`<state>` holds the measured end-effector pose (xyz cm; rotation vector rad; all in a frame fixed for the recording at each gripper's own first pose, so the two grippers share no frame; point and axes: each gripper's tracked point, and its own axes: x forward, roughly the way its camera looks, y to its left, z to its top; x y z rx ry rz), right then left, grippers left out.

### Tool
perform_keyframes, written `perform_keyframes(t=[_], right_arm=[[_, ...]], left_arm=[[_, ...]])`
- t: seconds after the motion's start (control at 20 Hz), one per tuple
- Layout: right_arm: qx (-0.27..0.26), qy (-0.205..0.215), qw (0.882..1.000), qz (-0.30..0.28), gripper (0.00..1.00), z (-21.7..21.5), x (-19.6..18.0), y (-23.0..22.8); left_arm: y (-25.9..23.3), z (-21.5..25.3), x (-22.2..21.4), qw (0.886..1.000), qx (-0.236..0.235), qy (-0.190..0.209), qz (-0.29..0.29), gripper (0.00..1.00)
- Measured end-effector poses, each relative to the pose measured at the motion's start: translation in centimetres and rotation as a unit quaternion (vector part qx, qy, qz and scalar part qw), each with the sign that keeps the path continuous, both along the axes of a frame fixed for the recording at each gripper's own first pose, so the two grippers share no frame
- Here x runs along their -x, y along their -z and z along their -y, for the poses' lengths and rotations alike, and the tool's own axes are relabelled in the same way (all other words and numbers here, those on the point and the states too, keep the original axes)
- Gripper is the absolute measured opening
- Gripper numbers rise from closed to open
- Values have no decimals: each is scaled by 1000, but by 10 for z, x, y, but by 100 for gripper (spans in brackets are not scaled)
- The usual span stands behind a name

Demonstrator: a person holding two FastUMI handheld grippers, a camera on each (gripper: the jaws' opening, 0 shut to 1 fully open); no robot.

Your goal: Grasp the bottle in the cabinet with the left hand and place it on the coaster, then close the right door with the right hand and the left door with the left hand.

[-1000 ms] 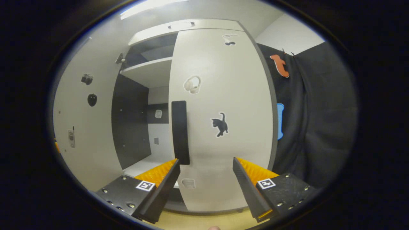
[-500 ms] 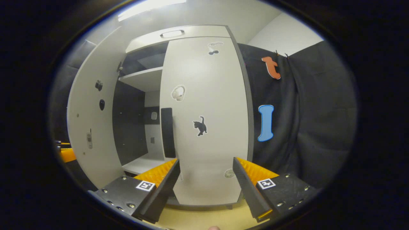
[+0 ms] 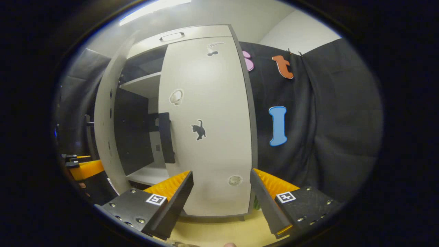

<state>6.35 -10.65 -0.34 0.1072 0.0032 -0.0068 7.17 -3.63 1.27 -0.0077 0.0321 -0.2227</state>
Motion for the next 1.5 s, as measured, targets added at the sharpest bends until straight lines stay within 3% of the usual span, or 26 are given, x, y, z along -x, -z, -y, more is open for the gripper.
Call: perform_keyframes(t=[0.5,1.0,1.3,1.5], right_arm=[[-16,16,1000,-19,100,36,3,15],[-4,4,1000,-23,100,23,13,15],[2,-8,999,-32,100,9,21,20],[5,-18,1000,-25,100,1,26,12]], left_arm=[[5,35,-51,1000,-12,-11,7,97],[7,54,-102,998,-14,-52,17,97],[7,57,-114,996,-30,-76,21,97],[-6,65,-97,996,-32,-70,34,97]])
